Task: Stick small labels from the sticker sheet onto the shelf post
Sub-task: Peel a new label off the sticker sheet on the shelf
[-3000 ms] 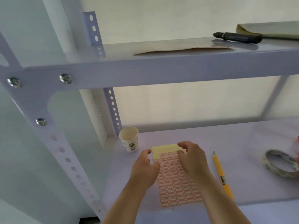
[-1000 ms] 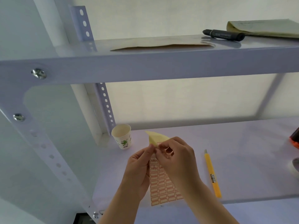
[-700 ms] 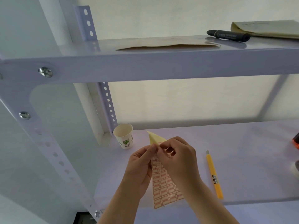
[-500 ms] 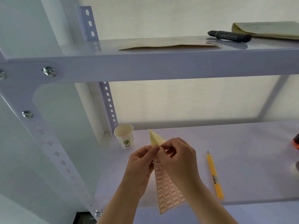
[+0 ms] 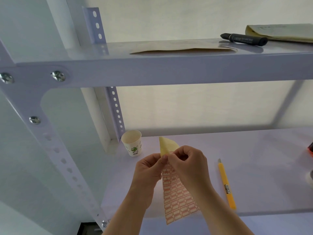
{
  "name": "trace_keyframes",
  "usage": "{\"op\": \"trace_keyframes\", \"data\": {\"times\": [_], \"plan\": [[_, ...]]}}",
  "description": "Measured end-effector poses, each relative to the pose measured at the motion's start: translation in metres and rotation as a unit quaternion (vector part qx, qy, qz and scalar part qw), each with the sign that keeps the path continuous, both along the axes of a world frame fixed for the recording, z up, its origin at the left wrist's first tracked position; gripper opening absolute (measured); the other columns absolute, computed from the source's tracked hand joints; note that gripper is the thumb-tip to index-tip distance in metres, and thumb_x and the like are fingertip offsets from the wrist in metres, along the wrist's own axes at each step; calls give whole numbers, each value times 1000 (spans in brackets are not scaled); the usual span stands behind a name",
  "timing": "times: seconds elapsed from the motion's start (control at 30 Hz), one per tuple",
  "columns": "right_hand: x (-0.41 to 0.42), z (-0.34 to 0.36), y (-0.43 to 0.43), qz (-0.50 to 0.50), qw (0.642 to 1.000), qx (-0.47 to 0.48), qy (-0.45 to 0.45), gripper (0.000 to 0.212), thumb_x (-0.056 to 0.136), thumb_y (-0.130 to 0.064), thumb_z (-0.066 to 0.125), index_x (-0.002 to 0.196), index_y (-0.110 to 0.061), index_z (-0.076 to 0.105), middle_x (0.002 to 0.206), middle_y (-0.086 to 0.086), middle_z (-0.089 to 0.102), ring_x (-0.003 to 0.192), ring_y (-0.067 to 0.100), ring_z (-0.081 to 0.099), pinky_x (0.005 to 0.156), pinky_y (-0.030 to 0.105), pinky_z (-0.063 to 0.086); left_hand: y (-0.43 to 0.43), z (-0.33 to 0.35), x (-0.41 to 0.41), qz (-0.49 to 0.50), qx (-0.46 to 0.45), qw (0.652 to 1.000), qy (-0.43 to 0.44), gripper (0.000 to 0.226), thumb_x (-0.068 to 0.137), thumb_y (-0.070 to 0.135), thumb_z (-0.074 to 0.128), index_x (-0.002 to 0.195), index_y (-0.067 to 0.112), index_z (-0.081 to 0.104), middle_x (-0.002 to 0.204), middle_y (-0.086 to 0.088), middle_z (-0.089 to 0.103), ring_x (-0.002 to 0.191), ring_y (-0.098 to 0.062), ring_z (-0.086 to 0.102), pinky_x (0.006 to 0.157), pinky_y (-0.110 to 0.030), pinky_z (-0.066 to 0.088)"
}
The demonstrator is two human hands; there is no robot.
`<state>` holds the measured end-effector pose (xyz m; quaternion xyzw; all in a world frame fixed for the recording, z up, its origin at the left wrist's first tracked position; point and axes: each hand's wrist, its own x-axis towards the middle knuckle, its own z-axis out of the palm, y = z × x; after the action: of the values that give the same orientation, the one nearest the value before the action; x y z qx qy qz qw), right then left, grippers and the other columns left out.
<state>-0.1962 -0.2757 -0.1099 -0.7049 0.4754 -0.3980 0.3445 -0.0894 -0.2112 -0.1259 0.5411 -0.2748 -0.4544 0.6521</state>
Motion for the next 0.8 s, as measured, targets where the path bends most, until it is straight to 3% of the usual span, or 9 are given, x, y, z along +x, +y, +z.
{"op": "trace_keyframes", "data": {"times": [0.07, 0.13, 0.33, 0.6, 0.73, 0.8], "plan": [[-1, -3, 0, 1, 1000, 4, -7, 16, 80, -25, 71, 66, -20, 67, 62, -5, 69, 62, 12, 67, 58, 24, 56, -1, -2, 2, 13, 16, 1000, -11, 18, 90, 25, 68, 86, 13, 81, 83, -14, 76, 83, -36, 65, 92, -61, 52], [-2, -6, -1, 2, 1000, 4, -13, 15, 82, -24, 69, 67, -20, 68, 63, -6, 69, 62, 11, 67, 58, 24, 56, -2, -4, 4, 28, 30, 999, -24, 16, 91, 23, 69, 86, 14, 81, 83, -14, 76, 82, -36, 66, 87, -59, 54], [-3, -17, -4, 19, 1000, 17, -17, 13, 89, -24, 65, 76, -21, 67, 69, -6, 71, 67, 8, 69, 61, 23, 58, -4, -7, 5, 50, 68, 994, -76, 13, 92, 21, 69, 91, 13, 79, 71, 0, 77, 61, -11, 65, 62, -31, 49], [-7, -27, -8, 2, 998, 54, -35, 17, 90, -22, 60, 76, -15, 64, 69, 4, 69, 66, 20, 68, 58, 32, 58, -6, -17, 14, 73, 104, 980, -156, 12, 94, 15, 67, 95, 9, 78, 76, -1, 78, 56, 3, 67, 52, -10, 49], [-9, -28, -7, -6, 998, 52, -33, 14, 90, -20, 62, 76, -19, 64, 67, -2, 68, 61, 13, 63, 53, 23, 51, -8, -16, 16, 107, 142, 952, -247, 29, 91, 17, 72, 119, 12, 70, 100, 3, 74, 76, -4, 68, 67, -18, 52], [-10, -27, -5, -8, 999, 43, -28, 14, 90, -21, 63, 76, -20, 64, 66, -4, 68, 60, 11, 64, 51, 18, 49, -4, -10, 14, 127, 154, 935, -294, 31, 91, 19, 72, 121, 18, 65, 108, 3, 68, 80, -5, 64, 68, -17, 50]]}}
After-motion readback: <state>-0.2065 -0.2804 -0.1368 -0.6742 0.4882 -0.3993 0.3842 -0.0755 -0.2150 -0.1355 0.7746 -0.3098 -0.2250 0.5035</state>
